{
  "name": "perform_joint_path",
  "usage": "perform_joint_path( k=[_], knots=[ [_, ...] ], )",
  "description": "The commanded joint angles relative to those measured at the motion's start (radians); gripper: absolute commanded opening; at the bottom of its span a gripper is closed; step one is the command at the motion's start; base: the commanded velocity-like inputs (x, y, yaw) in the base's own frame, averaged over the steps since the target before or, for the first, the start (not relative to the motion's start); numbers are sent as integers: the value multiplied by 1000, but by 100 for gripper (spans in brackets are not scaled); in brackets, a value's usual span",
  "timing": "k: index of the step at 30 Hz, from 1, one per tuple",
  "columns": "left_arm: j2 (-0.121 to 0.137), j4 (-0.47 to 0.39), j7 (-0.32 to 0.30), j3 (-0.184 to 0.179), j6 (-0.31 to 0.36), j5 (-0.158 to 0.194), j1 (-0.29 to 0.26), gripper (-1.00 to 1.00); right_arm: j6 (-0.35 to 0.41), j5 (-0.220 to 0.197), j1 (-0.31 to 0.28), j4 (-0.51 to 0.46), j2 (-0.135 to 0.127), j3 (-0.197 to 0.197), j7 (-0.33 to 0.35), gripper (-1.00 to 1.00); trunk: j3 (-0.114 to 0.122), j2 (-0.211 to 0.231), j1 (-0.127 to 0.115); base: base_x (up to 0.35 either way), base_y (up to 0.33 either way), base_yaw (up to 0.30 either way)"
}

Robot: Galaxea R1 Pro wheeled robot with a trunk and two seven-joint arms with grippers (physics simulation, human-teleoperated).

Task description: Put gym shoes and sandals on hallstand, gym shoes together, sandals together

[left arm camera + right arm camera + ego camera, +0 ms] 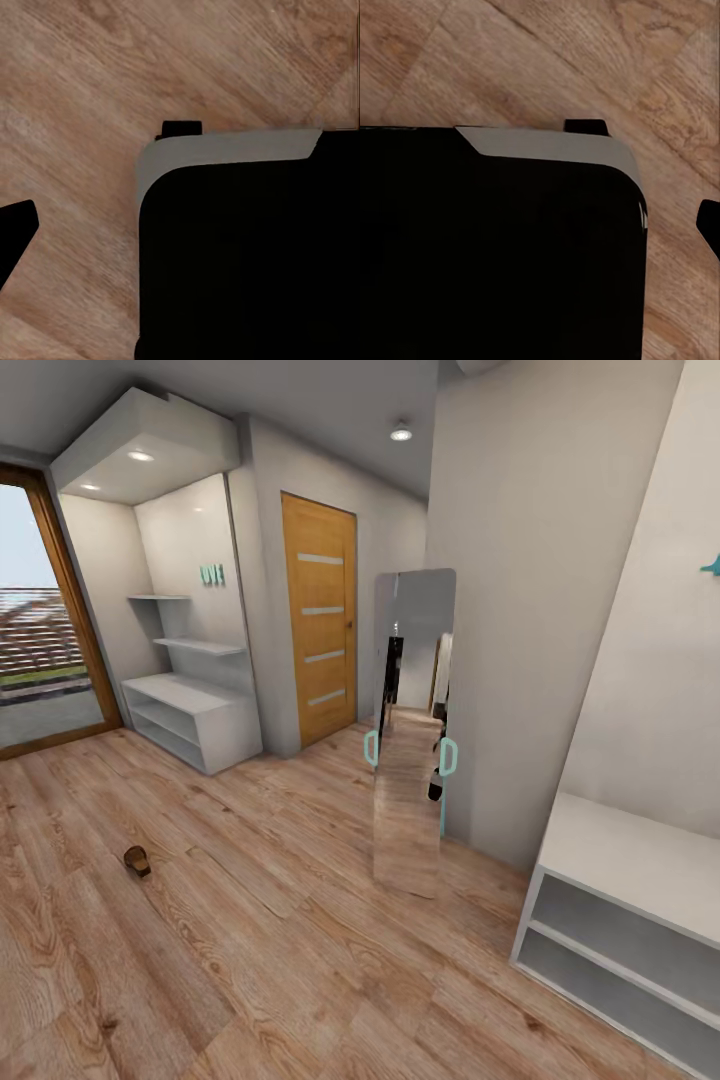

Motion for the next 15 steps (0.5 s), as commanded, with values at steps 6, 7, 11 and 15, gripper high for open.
perform_joint_path(
  k=[6, 7, 11, 15],
  knots=[
    [-6, -33, 2, 7, -37, 2, -35, 100, -37, -2, -1, -33, 6, -2, -2, 100, -1, -1, 0, 0, 0, 0],
    [-8, -39, 2, 8, -43, 2, -41, 100, -43, -2, -1, -39, 5, -3, -3, 100, -1, -1, 0, 0, 0, 0],
    [-12, -140, 2, 11, -209, 2, -134, 100, -196, 1, -3, -190, -4, -5, -4, 100, -1, -1, 0, 0, 0, 0],
    [-13, -139, 2, 12, -211, 3, -175, 100, -267, 2, -3, -270, -16, -6, -4, 100, -1, -1, 0, 0, 0, 0]
  ],
)
